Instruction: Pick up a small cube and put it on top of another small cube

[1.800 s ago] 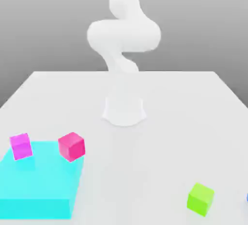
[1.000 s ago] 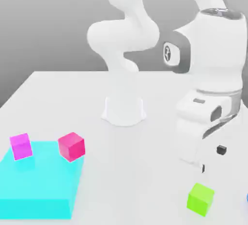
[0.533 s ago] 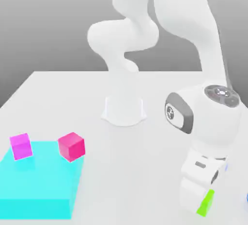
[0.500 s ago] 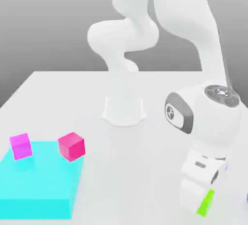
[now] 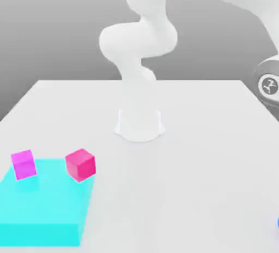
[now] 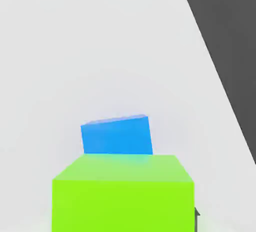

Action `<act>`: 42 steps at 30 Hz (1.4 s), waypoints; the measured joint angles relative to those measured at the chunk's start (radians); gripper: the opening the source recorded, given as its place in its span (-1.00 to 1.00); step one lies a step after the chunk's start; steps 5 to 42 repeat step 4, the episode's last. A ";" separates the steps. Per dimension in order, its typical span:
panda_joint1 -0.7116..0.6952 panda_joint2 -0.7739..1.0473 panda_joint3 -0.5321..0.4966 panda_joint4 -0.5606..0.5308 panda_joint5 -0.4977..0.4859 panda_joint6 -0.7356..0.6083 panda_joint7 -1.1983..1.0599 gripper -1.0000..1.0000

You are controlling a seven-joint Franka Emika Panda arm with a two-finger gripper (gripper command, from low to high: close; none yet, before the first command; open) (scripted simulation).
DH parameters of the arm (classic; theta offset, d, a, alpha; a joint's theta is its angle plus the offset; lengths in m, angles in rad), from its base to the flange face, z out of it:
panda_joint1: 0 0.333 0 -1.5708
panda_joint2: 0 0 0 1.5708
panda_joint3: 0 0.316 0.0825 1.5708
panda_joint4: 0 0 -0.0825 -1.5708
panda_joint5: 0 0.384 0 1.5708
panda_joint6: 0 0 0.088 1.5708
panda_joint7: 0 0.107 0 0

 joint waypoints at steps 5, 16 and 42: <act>0.008 0.029 -0.008 0.003 -0.009 0.025 0.006 1.00; 0.008 0.029 -0.008 0.003 -0.009 0.025 0.006 1.00; 0.008 0.029 -0.008 0.003 -0.009 0.025 0.006 1.00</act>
